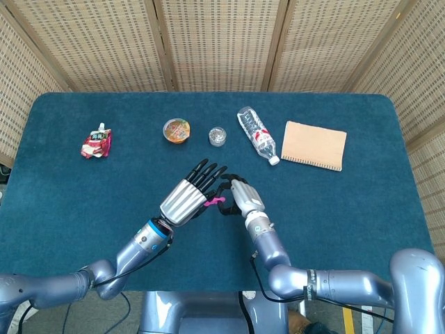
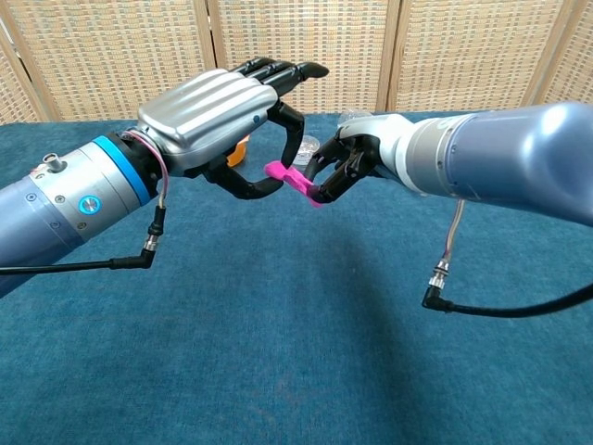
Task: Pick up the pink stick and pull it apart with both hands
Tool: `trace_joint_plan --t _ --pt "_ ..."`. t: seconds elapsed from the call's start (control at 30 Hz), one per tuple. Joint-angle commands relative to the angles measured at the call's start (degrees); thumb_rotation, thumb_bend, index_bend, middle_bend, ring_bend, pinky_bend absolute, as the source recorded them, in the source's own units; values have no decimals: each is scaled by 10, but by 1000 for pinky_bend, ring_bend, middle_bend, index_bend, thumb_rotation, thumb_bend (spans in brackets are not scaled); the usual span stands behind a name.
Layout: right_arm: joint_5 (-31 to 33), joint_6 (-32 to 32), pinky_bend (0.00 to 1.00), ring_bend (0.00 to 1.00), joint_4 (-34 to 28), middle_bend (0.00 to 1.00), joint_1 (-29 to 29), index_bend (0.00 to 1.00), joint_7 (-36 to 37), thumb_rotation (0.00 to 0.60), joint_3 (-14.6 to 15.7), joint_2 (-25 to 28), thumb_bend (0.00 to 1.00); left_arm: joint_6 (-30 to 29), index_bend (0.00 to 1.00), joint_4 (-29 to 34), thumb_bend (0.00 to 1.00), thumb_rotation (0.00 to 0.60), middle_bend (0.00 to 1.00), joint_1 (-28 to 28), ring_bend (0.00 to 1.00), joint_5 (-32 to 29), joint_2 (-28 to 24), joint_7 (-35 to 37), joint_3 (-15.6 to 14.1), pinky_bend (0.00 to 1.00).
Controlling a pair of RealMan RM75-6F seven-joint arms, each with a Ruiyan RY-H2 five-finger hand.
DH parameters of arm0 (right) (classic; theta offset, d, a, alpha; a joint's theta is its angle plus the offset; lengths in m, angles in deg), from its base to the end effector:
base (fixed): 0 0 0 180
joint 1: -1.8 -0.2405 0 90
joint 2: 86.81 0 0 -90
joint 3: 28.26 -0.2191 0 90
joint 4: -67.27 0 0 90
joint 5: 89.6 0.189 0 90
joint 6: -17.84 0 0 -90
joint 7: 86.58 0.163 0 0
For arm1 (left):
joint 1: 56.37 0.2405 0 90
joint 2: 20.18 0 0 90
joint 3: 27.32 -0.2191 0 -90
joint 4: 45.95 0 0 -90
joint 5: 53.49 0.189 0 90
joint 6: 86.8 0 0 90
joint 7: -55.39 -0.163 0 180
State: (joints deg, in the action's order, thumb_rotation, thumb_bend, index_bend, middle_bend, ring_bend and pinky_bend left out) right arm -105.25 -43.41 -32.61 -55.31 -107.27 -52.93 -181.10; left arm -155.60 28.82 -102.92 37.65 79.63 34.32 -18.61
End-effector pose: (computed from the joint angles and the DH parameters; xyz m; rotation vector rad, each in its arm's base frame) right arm -0.0272 -0.3273 -0.0267 1.4610 -1.7836 1.0146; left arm -0.0301 0.3030 -0.0186 -1.9753 -0.3341 -1.2941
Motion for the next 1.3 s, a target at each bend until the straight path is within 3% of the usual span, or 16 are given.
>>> trace_joint_plan --t 0.03,0.67,1.3 --pt "0 1 0 0 0 213 1 669 1 600 0 2 632 -1 821 0 650 600 0 1 0 -1 -1 0 1 0" --pt "-5 7 0 0 -7 215 18 670 16 600 0 29 633 -19 828 -1 652 600 0 20 0 -16 -45 -1 9 0" --pt "-19 13 0 0 -28 215 47 671 39 600 10 73 633 -53 829 21 654 600 0 57 0 -39 -139 10 26 0"
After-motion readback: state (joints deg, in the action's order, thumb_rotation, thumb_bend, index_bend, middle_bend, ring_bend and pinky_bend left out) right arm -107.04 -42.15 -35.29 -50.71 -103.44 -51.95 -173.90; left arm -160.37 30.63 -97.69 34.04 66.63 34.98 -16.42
